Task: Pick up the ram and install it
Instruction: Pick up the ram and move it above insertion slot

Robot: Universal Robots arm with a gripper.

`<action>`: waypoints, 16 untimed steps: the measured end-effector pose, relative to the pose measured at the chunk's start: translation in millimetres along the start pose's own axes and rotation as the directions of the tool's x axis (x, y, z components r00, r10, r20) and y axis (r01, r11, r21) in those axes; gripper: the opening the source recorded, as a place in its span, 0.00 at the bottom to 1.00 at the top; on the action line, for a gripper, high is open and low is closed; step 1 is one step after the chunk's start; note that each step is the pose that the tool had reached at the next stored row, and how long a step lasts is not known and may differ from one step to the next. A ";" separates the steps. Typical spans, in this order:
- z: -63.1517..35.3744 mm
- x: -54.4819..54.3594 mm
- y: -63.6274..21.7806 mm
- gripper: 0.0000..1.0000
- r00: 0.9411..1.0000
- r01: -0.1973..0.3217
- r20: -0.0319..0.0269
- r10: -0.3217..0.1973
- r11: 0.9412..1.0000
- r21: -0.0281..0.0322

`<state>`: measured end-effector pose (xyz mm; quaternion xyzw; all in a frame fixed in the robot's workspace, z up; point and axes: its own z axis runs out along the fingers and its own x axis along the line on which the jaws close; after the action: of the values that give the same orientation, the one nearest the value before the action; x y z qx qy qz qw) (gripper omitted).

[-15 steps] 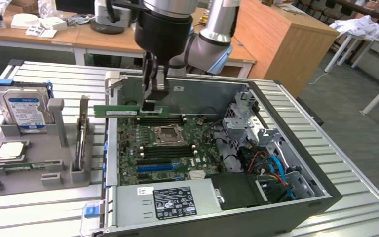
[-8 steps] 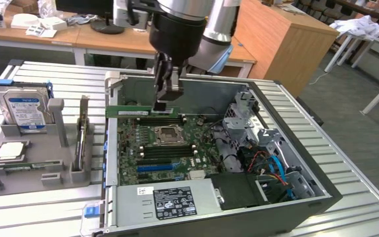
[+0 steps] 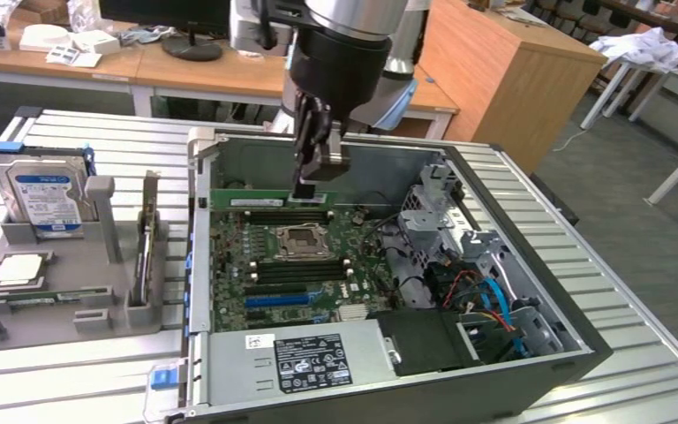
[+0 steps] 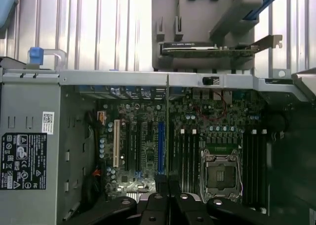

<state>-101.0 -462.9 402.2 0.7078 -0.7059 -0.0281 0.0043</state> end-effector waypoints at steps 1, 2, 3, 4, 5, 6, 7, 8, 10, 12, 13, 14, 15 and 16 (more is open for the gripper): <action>-0.1 0.0 -2.4 0.12 1.000 0.000 0.000 0.000 1.000 0.000; -0.3 0.0 -4.8 0.12 1.000 0.000 0.000 0.000 1.000 0.000; -0.3 0.0 -7.2 0.12 1.000 0.000 0.000 0.000 1.000 0.000; -0.4 0.0 -9.6 0.12 1.000 0.000 0.000 0.000 1.000 0.000; -0.6 0.0 -12.0 0.12 1.000 0.000 0.000 0.000 1.000 0.000; -0.7 0.0 -14.4 0.12 1.000 0.000 0.000 0.000 1.000 0.000; -0.8 0.0 -16.9 0.12 1.000 0.000 0.000 0.000 1.000 0.000; -0.9 0.0 -19.5 0.12 1.000 0.001 0.000 -0.001 1.000 0.000; -1.1 0.0 -24.3 0.12 1.000 0.001 0.000 -0.001 1.000 0.000; -1.4 0.1 -29.2 0.12 1.000 0.001 0.000 -0.001 1.000 0.000; -1.5 0.1 -31.7 0.12 1.000 0.001 0.000 -0.001 1.000 0.000; -1.6 0.1 -34.5 0.12 1.000 0.001 0.000 -0.001 1.000 0.000; -1.7 0.1 -36.7 0.12 1.000 0.001 0.000 -0.001 1.000 0.000; -1.8 0.1 -39.0 0.12 1.000 0.001 0.000 -0.001 1.000 0.000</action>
<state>-62.0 -462.9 402.3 0.7081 -0.7055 -0.0280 0.0044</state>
